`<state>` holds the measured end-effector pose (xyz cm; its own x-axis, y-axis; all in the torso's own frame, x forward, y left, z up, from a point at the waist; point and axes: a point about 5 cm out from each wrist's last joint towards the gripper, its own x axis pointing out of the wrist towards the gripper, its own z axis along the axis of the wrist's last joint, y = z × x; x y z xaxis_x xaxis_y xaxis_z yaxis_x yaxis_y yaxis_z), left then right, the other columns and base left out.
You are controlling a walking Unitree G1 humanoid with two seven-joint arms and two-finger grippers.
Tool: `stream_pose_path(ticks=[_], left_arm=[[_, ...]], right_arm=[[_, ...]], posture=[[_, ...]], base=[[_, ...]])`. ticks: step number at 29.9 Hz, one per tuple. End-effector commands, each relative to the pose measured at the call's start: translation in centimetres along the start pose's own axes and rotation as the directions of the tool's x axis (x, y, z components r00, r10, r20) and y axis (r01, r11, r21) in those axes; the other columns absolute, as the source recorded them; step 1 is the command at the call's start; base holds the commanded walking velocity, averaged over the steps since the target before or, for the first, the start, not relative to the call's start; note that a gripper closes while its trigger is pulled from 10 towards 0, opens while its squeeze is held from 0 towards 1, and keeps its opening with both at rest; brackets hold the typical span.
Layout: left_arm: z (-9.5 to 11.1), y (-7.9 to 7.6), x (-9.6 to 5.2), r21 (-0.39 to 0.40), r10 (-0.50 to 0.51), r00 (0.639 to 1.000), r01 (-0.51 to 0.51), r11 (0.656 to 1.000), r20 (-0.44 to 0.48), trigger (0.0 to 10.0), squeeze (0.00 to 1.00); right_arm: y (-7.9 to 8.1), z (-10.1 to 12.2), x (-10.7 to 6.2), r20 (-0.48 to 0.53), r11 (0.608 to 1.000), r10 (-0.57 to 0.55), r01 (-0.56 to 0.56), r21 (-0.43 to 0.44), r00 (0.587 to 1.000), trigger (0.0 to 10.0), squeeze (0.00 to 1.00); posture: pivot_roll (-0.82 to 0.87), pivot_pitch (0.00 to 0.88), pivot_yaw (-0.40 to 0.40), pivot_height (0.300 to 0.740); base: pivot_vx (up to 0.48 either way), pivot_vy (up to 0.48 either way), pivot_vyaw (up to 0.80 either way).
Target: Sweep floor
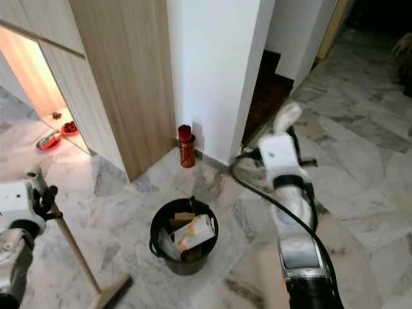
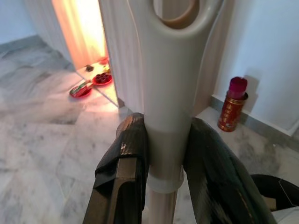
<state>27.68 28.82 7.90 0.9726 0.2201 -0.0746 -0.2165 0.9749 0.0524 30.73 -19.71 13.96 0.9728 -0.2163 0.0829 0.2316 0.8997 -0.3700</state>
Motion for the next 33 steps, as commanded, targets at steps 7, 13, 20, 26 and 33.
stream_pose_path(ticks=[7,13,20,26,33], left_arm=[[-3.0,-1.3,-1.5,0.022,0.073,0.997,-0.072,0.997,-0.036,10.0,0.00],[-4.0,-0.4,-2.3,0.058,0.142,0.989,-0.139,0.989,-0.041,10.0,0.00],[-4.8,0.3,-2.7,0.065,0.184,0.981,-0.180,0.981,-0.066,10.0,0.00],[-4.8,0.3,-2.7,0.065,0.184,0.981,-0.180,0.981,-0.066,10.0,0.00],[-4.8,0.3,-2.7,0.065,0.184,0.981,-0.180,0.981,-0.066,10.0,0.00]], right_arm=[[-0.5,-6.4,-1.4,-0.170,0.969,0.001,0.042,0.245,0.985,10.0,0.00],[-0.9,-10.9,-3.4,-0.301,0.941,0.035,0.070,0.331,0.953,10.0,0.00],[-1.1,-13.8,-5.3,-0.373,0.937,0.052,0.084,0.340,0.926,10.0,0.00],[-1.1,-13.8,-5.3,-0.373,0.937,0.052,0.084,0.340,0.926,10.0,0.00],[-1.1,-13.8,-5.3,-0.373,0.937,0.052,0.084,0.340,0.926,10.0,0.00]], posture=[[0.06,0.020,-0.010,0.740],[0.06,0.006,-0.009,0.740],[0.06,0.000,-0.009,0.740],[0.06,0.000,-0.009,0.740],[0.06,0.000,-0.009,0.740]], base=[[0.000,0.000,0.00],[0.000,0.000,0.00],[0.000,0.000,0.00],[0.000,0.000,0.00],[0.000,0.000,0.00]])
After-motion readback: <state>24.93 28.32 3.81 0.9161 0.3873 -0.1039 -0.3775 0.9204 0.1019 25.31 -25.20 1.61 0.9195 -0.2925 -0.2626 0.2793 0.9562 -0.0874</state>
